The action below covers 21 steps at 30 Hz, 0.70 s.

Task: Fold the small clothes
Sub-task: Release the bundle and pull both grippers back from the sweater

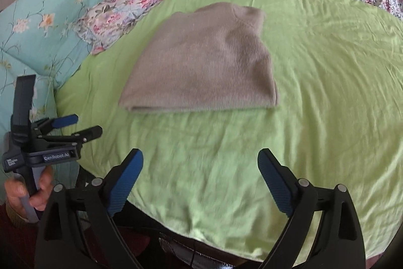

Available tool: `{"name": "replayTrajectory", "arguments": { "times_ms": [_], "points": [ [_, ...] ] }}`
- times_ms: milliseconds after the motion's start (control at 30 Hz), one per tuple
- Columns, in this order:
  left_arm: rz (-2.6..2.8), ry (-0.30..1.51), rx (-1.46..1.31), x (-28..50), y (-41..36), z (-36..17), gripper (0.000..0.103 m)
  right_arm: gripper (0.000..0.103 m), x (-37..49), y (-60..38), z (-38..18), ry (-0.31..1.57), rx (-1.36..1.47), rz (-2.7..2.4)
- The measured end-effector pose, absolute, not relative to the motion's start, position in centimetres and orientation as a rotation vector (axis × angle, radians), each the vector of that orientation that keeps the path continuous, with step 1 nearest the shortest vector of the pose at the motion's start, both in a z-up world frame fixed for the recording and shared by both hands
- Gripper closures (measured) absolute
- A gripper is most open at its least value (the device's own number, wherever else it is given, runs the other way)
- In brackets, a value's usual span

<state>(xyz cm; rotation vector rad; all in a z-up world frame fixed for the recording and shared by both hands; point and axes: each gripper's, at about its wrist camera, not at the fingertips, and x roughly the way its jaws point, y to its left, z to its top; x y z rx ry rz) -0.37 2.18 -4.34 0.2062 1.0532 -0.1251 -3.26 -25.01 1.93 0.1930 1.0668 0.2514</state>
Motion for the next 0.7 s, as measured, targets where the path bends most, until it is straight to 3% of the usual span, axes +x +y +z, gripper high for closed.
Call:
{"name": "replayTrajectory", "arguments": {
  "times_ms": [167, 333, 700],
  "points": [
    [-0.131, 1.012, 0.231, -1.1, 2.1, -2.8, 0.013, 0.009, -3.6, -25.3, 2.5, 1.068, 0.164, 0.243],
    [-0.125, 0.936, 0.253, -1.1, 1.5, -0.8, 0.002, 0.004, -3.1, -25.2, 4.6, 1.014, 0.11, 0.234],
    [-0.127, 0.969, 0.289, 1.9, 1.1, -2.4, 0.001, 0.0, -0.4, -25.1, 2.8, 1.055, 0.054, 0.238]
  ]
}}
